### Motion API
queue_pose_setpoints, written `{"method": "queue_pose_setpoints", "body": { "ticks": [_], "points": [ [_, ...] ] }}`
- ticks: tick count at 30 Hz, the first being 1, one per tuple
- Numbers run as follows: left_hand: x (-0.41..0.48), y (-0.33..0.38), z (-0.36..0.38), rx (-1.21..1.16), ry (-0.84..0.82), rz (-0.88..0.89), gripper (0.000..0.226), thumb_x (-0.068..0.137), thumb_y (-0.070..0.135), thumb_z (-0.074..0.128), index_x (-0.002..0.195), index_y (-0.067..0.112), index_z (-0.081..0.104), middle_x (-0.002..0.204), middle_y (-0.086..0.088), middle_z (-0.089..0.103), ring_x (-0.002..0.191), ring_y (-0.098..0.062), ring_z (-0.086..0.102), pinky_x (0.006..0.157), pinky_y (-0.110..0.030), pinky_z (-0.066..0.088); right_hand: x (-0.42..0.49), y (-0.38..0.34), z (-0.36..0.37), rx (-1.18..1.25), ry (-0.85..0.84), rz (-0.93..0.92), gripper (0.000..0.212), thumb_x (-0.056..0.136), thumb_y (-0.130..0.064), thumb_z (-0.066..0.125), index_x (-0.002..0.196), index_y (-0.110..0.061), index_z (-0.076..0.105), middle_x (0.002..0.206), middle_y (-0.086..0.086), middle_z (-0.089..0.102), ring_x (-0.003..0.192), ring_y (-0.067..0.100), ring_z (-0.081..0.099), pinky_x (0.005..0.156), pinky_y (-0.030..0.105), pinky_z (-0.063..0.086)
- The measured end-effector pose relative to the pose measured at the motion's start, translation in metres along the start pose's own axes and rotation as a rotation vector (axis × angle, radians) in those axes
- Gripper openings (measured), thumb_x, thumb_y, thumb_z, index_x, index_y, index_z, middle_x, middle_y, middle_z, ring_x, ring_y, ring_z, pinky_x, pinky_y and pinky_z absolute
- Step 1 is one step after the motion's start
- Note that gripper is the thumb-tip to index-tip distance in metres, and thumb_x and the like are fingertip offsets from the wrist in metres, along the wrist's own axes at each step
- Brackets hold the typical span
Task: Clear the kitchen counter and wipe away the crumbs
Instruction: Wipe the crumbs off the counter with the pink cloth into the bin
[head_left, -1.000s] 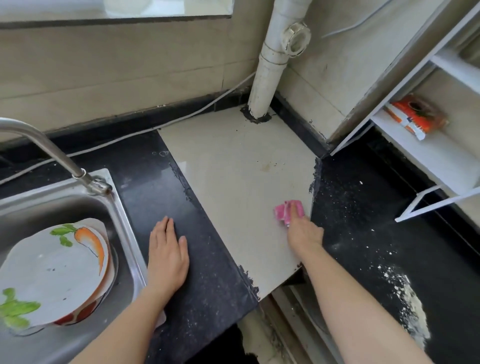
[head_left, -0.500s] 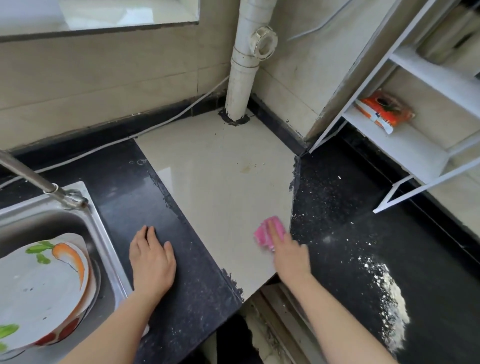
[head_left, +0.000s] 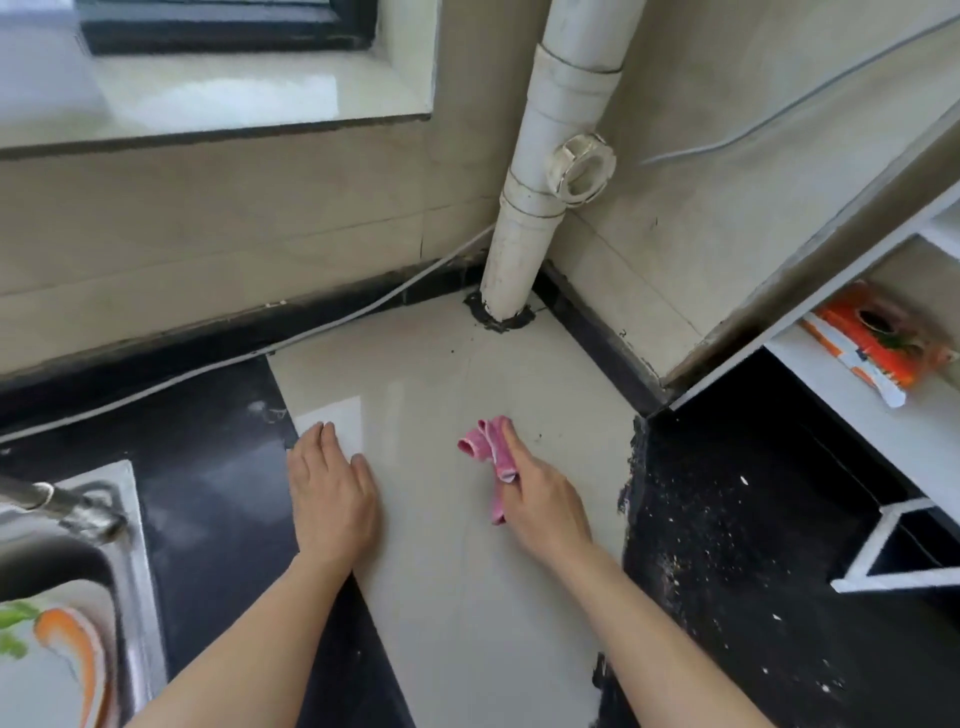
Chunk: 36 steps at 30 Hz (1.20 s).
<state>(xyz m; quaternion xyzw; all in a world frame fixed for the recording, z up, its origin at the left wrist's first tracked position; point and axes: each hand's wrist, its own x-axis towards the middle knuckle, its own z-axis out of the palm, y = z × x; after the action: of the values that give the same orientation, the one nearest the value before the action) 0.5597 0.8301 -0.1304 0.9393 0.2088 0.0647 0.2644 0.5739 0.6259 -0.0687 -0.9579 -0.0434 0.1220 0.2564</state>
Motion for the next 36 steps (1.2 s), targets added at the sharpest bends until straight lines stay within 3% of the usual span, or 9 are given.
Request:
{"method": "queue_pose_setpoints", "body": {
  "ticks": [4, 10, 17, 20, 22, 25, 30, 33, 36],
  "points": [
    [0.034, -0.005, 0.005, -0.027, 0.094, -0.147, 0.048, 0.097, 0.015, 0.033, 0.141, -0.003, 0.029, 0.147, -0.020, 0.029, 0.138, -0.030, 0.019, 0.118, -0.040, 0.012, 0.061, -0.051, 0.043, -0.095, -0.075, -0.241, 0.077, 0.086, -0.013, 0.048, 0.149, -0.034, 0.011, 0.110, 0.014, 0.064, 0.100, 0.033, 0.057, 0.081, 0.039, 0.042],
    [0.044, -0.009, 0.012, 0.007, 0.098, -0.154, 0.047, 0.096, 0.016, 0.034, 0.139, -0.001, 0.034, 0.146, -0.017, 0.033, 0.137, -0.026, 0.022, 0.117, -0.038, 0.018, 0.142, -0.109, 0.081, -0.288, -0.081, -0.417, 0.064, 0.094, -0.027, 0.046, 0.149, -0.033, 0.015, 0.125, 0.014, 0.055, 0.110, 0.034, 0.052, 0.086, 0.041, 0.038],
    [0.044, -0.011, 0.014, 0.029, 0.077, -0.214, 0.046, 0.097, 0.018, 0.034, 0.140, 0.004, 0.032, 0.147, -0.013, 0.030, 0.137, -0.024, 0.020, 0.116, -0.037, 0.018, 0.172, -0.080, 0.055, -0.299, -0.034, -0.043, 0.074, 0.088, -0.018, 0.060, 0.147, -0.017, 0.016, 0.128, 0.012, 0.055, 0.104, 0.032, 0.062, 0.078, 0.036, 0.044],
    [0.044, -0.011, 0.014, 0.005, 0.085, -0.232, 0.045, 0.096, 0.018, 0.036, 0.140, 0.005, 0.034, 0.147, -0.013, 0.031, 0.136, -0.024, 0.020, 0.115, -0.039, 0.021, 0.169, -0.064, 0.026, -0.154, -0.019, 0.017, 0.053, 0.089, -0.020, 0.053, 0.137, -0.021, 0.029, 0.105, 0.008, 0.069, 0.098, 0.033, 0.063, 0.071, 0.035, 0.041],
    [0.045, -0.010, 0.014, -0.002, 0.081, -0.243, 0.045, 0.096, 0.019, 0.036, 0.140, 0.006, 0.034, 0.147, -0.012, 0.032, 0.136, -0.023, 0.020, 0.114, -0.040, 0.022, 0.180, -0.064, 0.006, -0.104, 0.086, -0.067, 0.043, 0.091, -0.021, 0.042, 0.133, -0.026, 0.036, 0.081, 0.006, 0.073, 0.089, 0.031, 0.064, 0.069, 0.033, 0.045],
    [0.045, -0.010, 0.014, 0.001, 0.079, -0.247, 0.046, 0.096, 0.020, 0.038, 0.140, 0.006, 0.035, 0.146, -0.011, 0.032, 0.136, -0.024, 0.022, 0.114, -0.041, 0.024, 0.218, -0.071, -0.010, -0.223, 0.197, -0.286, 0.043, 0.089, -0.014, 0.044, 0.130, -0.023, 0.052, 0.095, 0.013, 0.064, 0.093, 0.033, 0.057, 0.069, 0.035, 0.042],
    [0.046, -0.013, 0.015, 0.014, 0.092, -0.244, 0.046, 0.094, 0.018, 0.042, 0.138, 0.004, 0.037, 0.144, -0.013, 0.034, 0.134, -0.025, 0.023, 0.113, -0.043, 0.027, 0.283, -0.067, -0.002, -0.701, -0.017, -0.586, 0.033, 0.093, -0.014, 0.043, 0.123, -0.016, 0.057, 0.115, 0.006, 0.055, 0.113, 0.026, 0.043, 0.088, 0.035, 0.031],
    [0.048, -0.013, 0.017, 0.008, 0.092, -0.256, 0.046, 0.094, 0.018, 0.043, 0.138, 0.005, 0.037, 0.144, -0.013, 0.034, 0.134, -0.026, 0.024, 0.111, -0.044, 0.028, 0.289, -0.046, -0.003, -0.618, -0.063, -0.616, 0.029, 0.091, -0.011, 0.049, 0.117, -0.010, 0.060, 0.110, 0.008, 0.059, 0.106, 0.028, 0.047, 0.079, 0.034, 0.034],
    [0.047, -0.011, 0.016, 0.008, 0.092, -0.250, 0.046, 0.094, 0.017, 0.043, 0.138, 0.004, 0.037, 0.144, -0.014, 0.035, 0.134, -0.026, 0.024, 0.111, -0.043, 0.027, 0.261, -0.019, -0.017, -0.521, -0.151, -0.646, 0.015, 0.085, -0.007, 0.058, 0.095, -0.006, 0.070, 0.095, 0.009, 0.067, 0.090, 0.027, 0.052, 0.070, 0.034, 0.042]
  ]
}}
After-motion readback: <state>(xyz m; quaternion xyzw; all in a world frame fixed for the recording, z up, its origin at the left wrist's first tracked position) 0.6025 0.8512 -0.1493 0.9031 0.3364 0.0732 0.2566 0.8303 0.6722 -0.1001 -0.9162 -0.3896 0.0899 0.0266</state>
